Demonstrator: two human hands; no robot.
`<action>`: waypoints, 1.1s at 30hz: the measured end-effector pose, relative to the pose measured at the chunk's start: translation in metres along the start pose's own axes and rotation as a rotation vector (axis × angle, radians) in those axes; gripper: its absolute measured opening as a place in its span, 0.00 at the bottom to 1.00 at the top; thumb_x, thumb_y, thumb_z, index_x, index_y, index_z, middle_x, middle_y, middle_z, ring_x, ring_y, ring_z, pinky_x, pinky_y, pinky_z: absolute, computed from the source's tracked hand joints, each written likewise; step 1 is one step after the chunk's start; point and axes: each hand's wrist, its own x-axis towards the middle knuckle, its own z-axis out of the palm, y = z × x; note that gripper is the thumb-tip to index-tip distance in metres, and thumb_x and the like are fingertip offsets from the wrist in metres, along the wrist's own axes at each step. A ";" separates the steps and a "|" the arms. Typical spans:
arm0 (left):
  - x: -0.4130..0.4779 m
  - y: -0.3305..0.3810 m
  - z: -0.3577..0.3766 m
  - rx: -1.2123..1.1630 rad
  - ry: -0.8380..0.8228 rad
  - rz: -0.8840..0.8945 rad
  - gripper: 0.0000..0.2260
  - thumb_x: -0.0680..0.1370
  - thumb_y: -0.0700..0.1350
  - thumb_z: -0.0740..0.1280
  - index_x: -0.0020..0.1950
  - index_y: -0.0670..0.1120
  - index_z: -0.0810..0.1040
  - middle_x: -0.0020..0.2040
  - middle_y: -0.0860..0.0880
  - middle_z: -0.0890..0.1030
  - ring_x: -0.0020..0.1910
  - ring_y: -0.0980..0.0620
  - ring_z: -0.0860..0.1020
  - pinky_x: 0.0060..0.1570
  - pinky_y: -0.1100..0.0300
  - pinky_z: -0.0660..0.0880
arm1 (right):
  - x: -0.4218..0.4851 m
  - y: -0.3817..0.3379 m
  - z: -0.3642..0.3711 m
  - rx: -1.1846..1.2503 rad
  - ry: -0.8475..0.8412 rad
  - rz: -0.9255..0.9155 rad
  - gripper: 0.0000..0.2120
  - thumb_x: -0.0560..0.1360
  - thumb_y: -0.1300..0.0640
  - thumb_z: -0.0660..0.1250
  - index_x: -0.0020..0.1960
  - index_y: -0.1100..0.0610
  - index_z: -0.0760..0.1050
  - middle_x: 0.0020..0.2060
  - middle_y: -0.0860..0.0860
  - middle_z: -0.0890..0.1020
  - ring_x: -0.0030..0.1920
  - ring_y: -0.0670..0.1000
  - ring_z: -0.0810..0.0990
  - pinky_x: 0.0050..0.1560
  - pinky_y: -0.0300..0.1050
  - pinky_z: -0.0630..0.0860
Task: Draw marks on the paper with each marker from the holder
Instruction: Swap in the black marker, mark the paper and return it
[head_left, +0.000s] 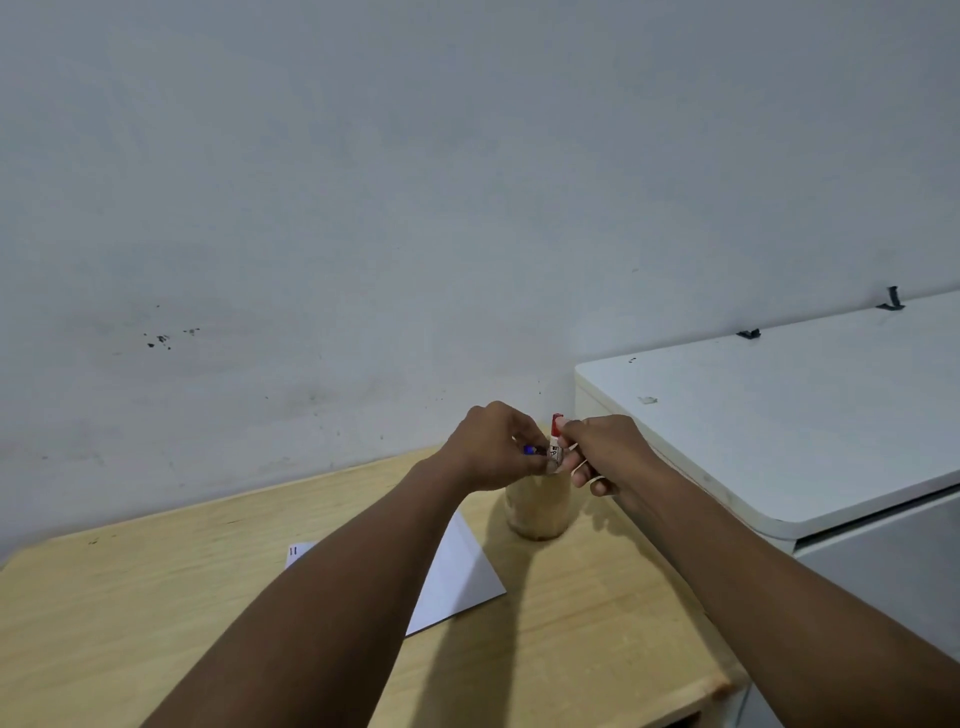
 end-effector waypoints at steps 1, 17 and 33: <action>0.001 -0.001 0.000 0.011 0.020 0.012 0.09 0.71 0.48 0.80 0.48 0.47 0.89 0.47 0.49 0.89 0.48 0.52 0.84 0.50 0.58 0.79 | 0.000 0.000 0.000 0.007 0.011 0.000 0.14 0.79 0.50 0.68 0.43 0.60 0.81 0.28 0.54 0.82 0.22 0.50 0.76 0.22 0.36 0.63; -0.030 0.005 -0.100 -0.398 0.479 -0.056 0.11 0.74 0.54 0.77 0.41 0.46 0.87 0.36 0.47 0.87 0.37 0.52 0.84 0.41 0.58 0.79 | -0.042 -0.055 0.067 0.415 -0.369 0.167 0.33 0.79 0.33 0.62 0.56 0.64 0.81 0.36 0.57 0.88 0.24 0.48 0.80 0.20 0.36 0.66; -0.150 -0.139 -0.148 -0.746 0.745 -0.391 0.14 0.79 0.49 0.73 0.42 0.37 0.84 0.37 0.45 0.85 0.38 0.48 0.85 0.45 0.54 0.81 | -0.058 -0.063 0.192 0.915 -0.370 0.092 0.08 0.82 0.57 0.67 0.45 0.60 0.76 0.30 0.54 0.80 0.25 0.49 0.81 0.24 0.37 0.73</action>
